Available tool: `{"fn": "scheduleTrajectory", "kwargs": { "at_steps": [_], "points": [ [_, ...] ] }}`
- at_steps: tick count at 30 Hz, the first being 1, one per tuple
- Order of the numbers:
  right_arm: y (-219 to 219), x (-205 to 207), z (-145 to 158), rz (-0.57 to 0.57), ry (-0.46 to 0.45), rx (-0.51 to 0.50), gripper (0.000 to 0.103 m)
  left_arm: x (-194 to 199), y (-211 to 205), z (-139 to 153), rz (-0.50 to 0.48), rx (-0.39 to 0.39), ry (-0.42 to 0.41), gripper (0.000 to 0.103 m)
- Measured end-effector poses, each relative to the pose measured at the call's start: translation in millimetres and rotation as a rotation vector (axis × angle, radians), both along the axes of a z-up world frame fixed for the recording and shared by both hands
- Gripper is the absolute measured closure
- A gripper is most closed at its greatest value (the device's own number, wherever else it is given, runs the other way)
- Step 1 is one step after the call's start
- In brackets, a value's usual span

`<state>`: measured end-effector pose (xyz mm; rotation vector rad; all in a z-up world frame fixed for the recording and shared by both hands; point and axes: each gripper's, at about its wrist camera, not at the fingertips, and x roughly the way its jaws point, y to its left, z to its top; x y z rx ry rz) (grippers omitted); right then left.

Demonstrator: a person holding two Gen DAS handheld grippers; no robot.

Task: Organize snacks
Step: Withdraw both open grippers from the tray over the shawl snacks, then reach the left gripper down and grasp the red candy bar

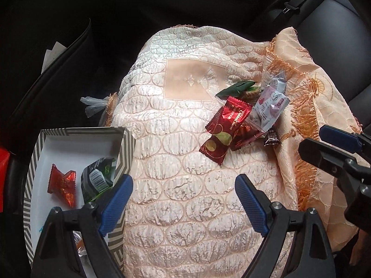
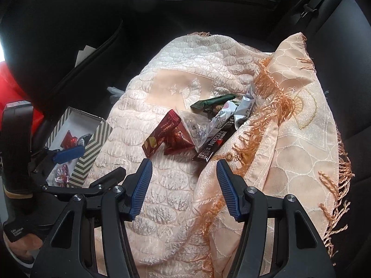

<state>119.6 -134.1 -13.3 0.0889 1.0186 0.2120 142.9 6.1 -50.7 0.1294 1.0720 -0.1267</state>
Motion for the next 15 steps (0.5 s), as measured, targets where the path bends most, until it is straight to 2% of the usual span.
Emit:
{"fn": "scheduleTrajectory", "kwargs": {
  "at_steps": [12,15],
  "points": [
    [-23,3,-7,-0.069,-0.005,0.028,0.045,36,-15,-16,-0.093,-0.022,0.012,0.012],
    [-24,4,-8,-0.070,-0.005,0.033,0.045,41,-21,-18,-0.140,-0.066,0.028,0.012]
  ]
}}
